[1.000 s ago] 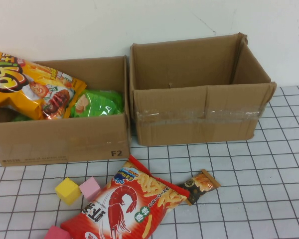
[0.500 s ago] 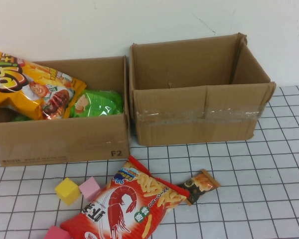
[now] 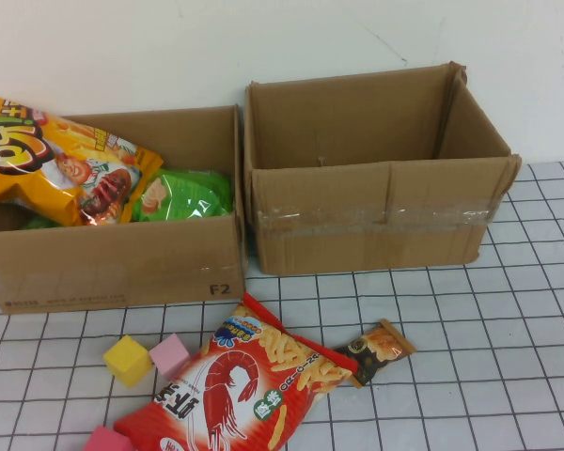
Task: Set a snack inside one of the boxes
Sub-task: Pick up the potato chip
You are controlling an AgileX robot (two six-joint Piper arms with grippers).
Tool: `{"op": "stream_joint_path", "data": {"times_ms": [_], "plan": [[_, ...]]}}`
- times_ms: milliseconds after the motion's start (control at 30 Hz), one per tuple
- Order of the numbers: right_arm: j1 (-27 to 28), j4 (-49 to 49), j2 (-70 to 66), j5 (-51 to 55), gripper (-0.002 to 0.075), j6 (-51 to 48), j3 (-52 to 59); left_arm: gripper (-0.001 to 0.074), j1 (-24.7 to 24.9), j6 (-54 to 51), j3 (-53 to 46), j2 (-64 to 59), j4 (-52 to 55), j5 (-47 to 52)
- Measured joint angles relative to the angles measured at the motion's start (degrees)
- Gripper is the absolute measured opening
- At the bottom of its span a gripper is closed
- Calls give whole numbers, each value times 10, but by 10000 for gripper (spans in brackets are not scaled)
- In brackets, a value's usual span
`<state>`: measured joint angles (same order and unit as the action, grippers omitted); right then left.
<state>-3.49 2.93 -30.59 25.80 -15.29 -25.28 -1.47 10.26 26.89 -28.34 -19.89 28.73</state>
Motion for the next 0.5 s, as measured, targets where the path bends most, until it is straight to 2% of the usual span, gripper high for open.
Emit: {"op": "stream_joint_path", "data": {"times_ms": [67,267,400,500], "plan": [[0,39,-30,11,-1,-59,0,-3,0,-22,-1,-31,-44,24],[0,153,-121,41,-1,-221,0,-3,0,-181,-1,-138,-218,111],[0,200,-167,54,-1,-278,0,-2,0,-256,-1,-201,-297,128],[0,230,-188,57,-1,-309,0,-3,0,-273,-1,-250,-318,122]]}}
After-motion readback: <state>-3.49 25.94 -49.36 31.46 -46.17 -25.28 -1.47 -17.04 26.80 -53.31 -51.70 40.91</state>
